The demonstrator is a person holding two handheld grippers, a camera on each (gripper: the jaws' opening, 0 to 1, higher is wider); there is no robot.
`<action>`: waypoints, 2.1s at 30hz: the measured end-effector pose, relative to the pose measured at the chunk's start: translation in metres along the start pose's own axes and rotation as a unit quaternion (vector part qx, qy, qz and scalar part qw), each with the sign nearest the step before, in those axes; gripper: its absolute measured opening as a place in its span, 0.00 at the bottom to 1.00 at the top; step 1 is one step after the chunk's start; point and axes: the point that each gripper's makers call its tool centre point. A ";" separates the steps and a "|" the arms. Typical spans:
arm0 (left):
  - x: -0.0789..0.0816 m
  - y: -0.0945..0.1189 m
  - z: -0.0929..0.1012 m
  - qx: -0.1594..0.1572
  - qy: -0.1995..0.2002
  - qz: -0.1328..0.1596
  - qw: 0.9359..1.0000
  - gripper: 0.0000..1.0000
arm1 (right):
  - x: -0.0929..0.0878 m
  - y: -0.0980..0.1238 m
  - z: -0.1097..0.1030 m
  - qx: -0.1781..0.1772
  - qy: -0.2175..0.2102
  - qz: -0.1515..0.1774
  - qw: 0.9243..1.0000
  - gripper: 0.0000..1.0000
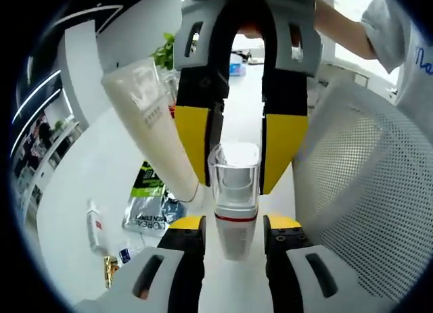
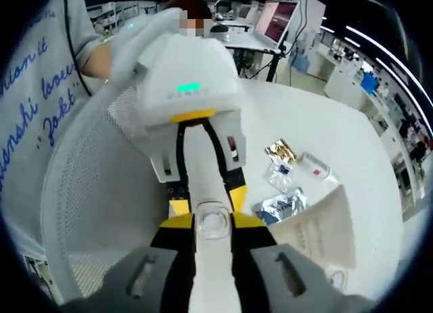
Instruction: Arrange the skincare products in the storage area until every visible bottle or jar stands upright without overlapping.
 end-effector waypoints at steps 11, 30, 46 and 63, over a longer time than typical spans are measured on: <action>-0.003 0.000 -0.003 0.003 0.013 -0.007 1.000 0.31 | -0.012 -0.005 0.005 -0.003 0.031 -0.081 0.996 0.18; -0.017 -0.003 -0.009 0.011 0.036 -0.034 0.999 0.30 | -0.003 -0.008 0.008 0.011 0.017 -0.069 0.997 0.26; -0.019 -0.003 -0.010 -0.009 0.056 -0.047 0.997 0.18 | -0.043 -0.022 -0.008 0.013 -0.106 -0.021 0.994 0.21; -0.021 -0.009 -0.004 -0.027 0.045 -0.074 0.996 0.08 | -0.041 -0.042 -0.012 0.000 -0.210 0.017 0.978 0.12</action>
Point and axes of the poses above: the point that each gripper's makers call its tool centre point, and the gripper's own axes: y roughly backward along the fingers, z roughly to its right, x roughly out of its top, and after that the axes turned 8 degrees about -z, right-handed
